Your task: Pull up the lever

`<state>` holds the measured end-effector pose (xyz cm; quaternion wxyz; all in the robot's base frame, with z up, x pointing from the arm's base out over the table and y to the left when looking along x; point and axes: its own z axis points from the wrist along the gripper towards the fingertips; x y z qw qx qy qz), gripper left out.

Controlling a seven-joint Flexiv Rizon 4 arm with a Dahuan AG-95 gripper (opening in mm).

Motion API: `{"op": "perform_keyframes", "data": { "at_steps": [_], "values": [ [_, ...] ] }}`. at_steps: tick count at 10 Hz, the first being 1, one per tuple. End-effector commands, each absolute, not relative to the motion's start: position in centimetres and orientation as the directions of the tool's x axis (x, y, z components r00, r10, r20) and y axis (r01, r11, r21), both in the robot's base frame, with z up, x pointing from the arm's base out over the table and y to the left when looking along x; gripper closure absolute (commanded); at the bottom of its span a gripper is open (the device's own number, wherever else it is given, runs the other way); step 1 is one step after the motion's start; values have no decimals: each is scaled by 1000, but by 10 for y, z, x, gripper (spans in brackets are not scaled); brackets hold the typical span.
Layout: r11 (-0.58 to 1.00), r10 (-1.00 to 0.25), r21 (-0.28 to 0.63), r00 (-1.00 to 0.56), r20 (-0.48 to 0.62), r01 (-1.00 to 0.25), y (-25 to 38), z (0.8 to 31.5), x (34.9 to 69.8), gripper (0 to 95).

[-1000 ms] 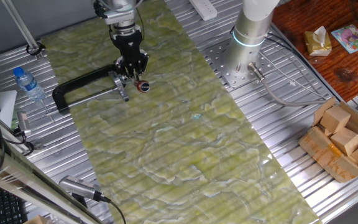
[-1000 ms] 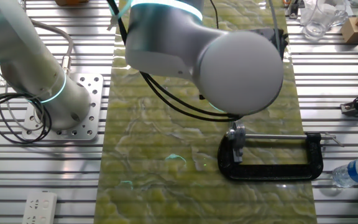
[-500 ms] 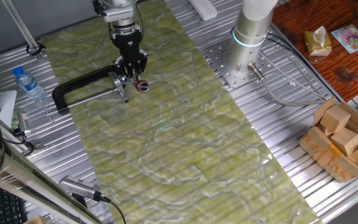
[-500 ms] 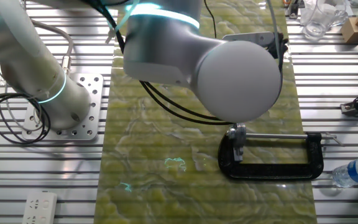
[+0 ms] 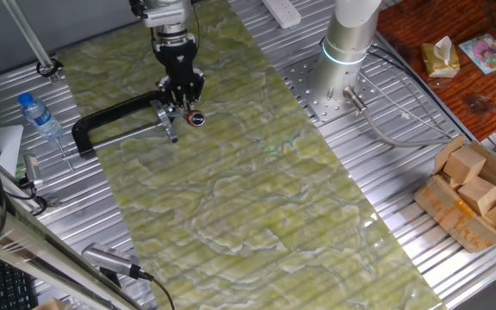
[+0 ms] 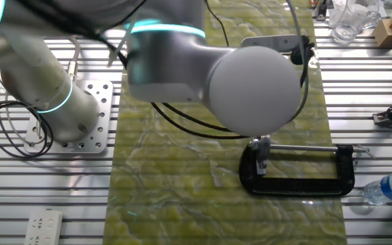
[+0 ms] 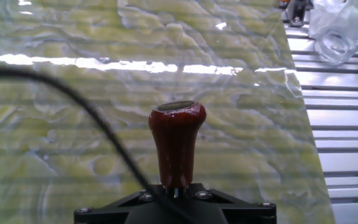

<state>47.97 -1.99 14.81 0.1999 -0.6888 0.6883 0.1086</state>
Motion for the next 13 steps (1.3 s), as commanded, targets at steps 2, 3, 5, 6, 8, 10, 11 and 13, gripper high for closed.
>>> {"op": "perform_keyframes", "data": {
  "at_steps": [2,3,5,6,8,10,11,13],
  "values": [
    [47,-928,-82,-13,-373,-996,-31,171,478,950],
    [53,-934,-81,-20,-357,-995,-31,170,478,950],
    [57,-938,-89,-23,-346,-994,-28,164,487,950],
    [52,-938,-88,-18,-346,-995,-29,161,492,950],
    [49,-937,-77,-19,-349,-996,-29,161,492,950],
    [29,-938,-27,-18,-347,-999,-28,160,489,950],
    [30,-941,-33,-17,-338,-999,-27,158,488,950],
    [28,-944,-37,-15,-330,-999,-25,156,487,950]
  ]
}}
